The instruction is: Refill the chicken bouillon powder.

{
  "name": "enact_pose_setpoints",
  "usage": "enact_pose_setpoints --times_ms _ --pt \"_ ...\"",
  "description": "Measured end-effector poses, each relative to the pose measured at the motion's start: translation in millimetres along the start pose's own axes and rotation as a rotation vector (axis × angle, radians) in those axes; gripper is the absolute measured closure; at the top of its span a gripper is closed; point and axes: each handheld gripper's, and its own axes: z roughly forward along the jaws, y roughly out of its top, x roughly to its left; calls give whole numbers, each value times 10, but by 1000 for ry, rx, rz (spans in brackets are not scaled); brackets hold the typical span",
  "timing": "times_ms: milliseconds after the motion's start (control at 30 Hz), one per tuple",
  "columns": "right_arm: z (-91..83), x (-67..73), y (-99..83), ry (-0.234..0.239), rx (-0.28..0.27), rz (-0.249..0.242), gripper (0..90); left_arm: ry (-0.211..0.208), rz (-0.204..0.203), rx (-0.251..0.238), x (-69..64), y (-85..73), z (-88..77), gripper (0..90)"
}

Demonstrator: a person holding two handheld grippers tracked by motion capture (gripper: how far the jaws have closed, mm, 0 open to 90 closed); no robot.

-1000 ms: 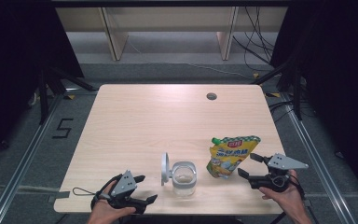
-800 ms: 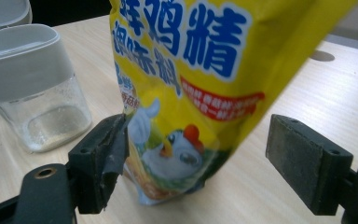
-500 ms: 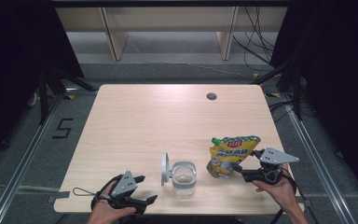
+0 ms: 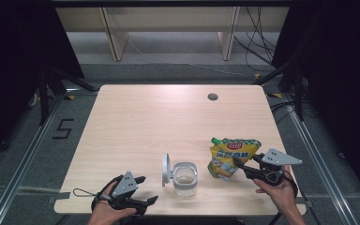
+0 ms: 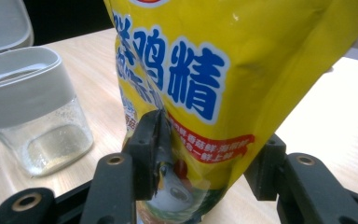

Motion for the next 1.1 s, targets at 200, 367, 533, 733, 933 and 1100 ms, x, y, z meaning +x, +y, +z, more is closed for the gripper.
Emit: enact_pose_setpoints --times_ms 200,367,533,733,933,1100 --pt "-31 251 25 -107 22 9 573 -3 -26 -2 -12 -2 9 203" --pt "-44 486 55 -173 46 36 598 -6 -25 0 -17 11 0 203" --pt "-50 686 68 -223 64 43 614 -4 -7 13 -4 13 -4 203" --pt "-45 761 69 -247 61 -11 602 -10 -27 -2 -22 13 7 203" --pt "-7 650 12 -129 14 9 411 -12 -25 0 -18 14 2 203" --pt "26 582 -40 -90 -12 -8 358 -6 -23 6 -26 14 4 203"
